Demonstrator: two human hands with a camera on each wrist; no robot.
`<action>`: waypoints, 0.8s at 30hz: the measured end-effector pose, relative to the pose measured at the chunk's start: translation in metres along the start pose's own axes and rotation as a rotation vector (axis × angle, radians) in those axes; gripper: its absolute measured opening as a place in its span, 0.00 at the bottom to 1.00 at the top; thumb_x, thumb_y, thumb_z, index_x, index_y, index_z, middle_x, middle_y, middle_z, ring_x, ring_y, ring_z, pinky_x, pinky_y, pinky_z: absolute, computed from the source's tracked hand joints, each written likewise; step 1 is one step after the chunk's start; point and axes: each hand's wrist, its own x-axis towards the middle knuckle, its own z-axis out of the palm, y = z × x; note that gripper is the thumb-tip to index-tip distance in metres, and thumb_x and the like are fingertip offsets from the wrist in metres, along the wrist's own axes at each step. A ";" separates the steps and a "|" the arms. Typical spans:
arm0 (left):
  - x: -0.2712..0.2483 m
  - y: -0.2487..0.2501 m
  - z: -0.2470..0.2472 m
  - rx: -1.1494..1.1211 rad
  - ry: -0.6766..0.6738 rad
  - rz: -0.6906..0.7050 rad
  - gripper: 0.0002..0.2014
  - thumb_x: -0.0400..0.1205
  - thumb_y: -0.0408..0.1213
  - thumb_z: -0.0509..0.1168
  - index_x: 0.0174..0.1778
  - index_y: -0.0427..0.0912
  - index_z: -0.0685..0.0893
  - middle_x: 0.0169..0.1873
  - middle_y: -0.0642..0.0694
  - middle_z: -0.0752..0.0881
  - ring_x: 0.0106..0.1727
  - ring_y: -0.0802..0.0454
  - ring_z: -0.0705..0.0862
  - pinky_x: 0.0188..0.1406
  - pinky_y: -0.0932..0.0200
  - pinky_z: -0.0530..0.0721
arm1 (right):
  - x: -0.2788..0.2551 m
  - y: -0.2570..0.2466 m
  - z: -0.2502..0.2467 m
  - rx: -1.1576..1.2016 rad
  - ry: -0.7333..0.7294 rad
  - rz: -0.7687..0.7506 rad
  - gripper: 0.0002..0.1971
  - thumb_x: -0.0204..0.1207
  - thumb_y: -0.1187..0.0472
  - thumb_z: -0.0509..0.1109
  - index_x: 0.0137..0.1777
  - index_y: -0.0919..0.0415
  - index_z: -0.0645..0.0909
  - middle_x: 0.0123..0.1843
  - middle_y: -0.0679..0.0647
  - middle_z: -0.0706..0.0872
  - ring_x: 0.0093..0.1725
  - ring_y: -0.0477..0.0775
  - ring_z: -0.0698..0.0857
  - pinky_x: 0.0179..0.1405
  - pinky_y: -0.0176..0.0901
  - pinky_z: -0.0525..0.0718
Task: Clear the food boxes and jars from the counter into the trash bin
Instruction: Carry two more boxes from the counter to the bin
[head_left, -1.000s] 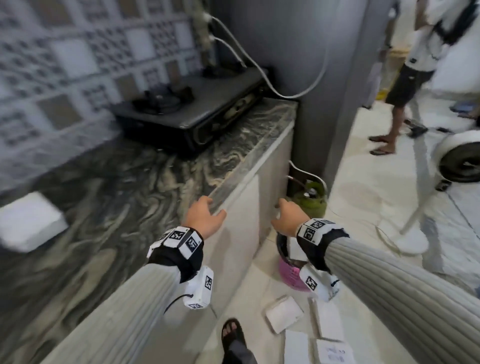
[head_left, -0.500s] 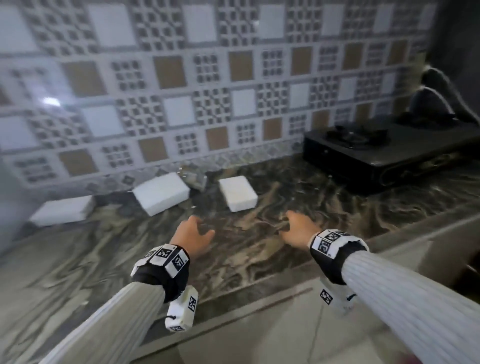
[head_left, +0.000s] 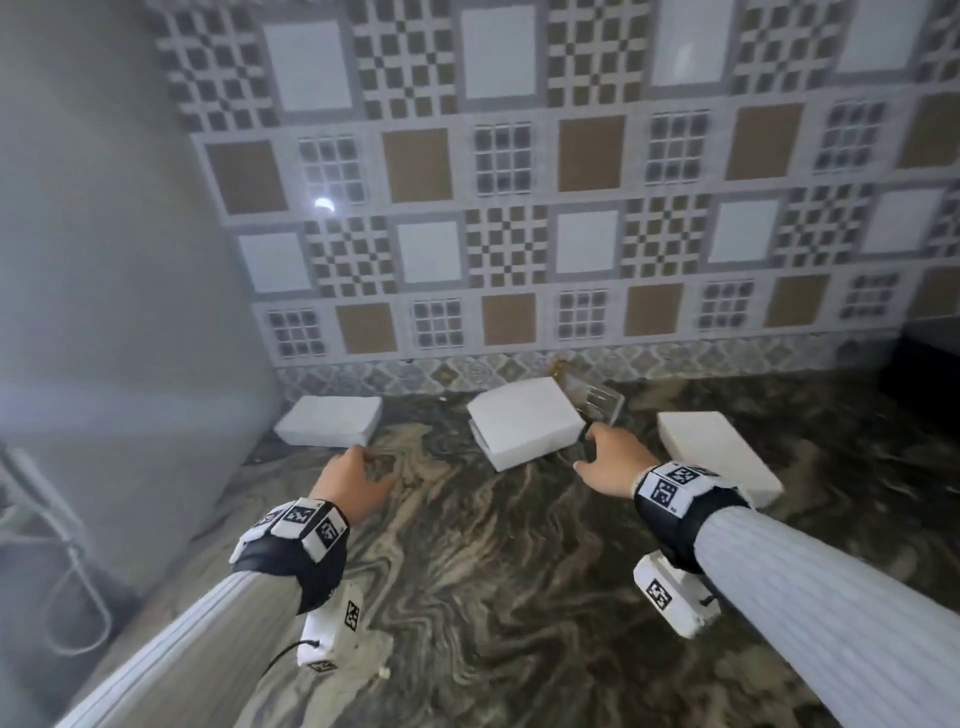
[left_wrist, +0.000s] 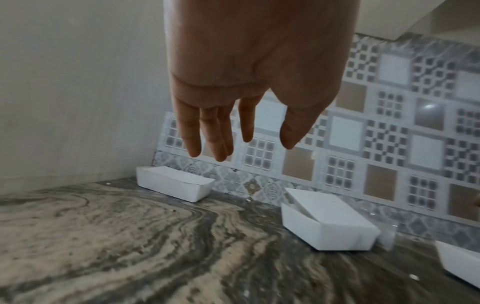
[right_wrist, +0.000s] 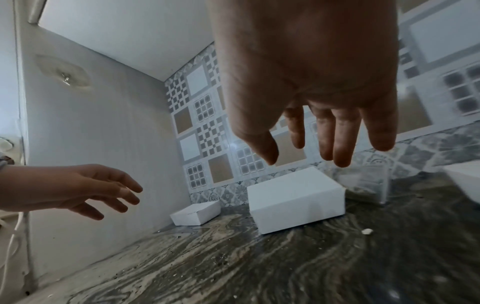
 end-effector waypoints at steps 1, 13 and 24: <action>0.009 -0.007 -0.003 -0.002 0.002 -0.012 0.28 0.75 0.49 0.68 0.68 0.38 0.75 0.66 0.35 0.81 0.68 0.38 0.80 0.64 0.52 0.76 | 0.010 -0.006 0.005 -0.005 -0.013 0.001 0.25 0.79 0.51 0.67 0.72 0.61 0.70 0.70 0.62 0.77 0.62 0.62 0.82 0.56 0.49 0.83; 0.117 -0.058 0.000 -0.020 -0.002 -0.192 0.28 0.76 0.46 0.69 0.70 0.37 0.74 0.68 0.35 0.80 0.68 0.38 0.79 0.63 0.52 0.77 | 0.141 -0.048 0.035 -0.091 -0.016 0.091 0.36 0.74 0.48 0.70 0.78 0.58 0.61 0.78 0.65 0.62 0.78 0.69 0.67 0.72 0.61 0.75; 0.227 -0.099 0.002 0.117 0.139 -0.344 0.36 0.75 0.52 0.68 0.77 0.38 0.68 0.75 0.30 0.68 0.75 0.29 0.69 0.75 0.40 0.70 | 0.239 -0.018 0.082 -0.030 0.048 0.288 0.58 0.56 0.25 0.67 0.80 0.60 0.56 0.80 0.64 0.63 0.79 0.70 0.62 0.75 0.67 0.69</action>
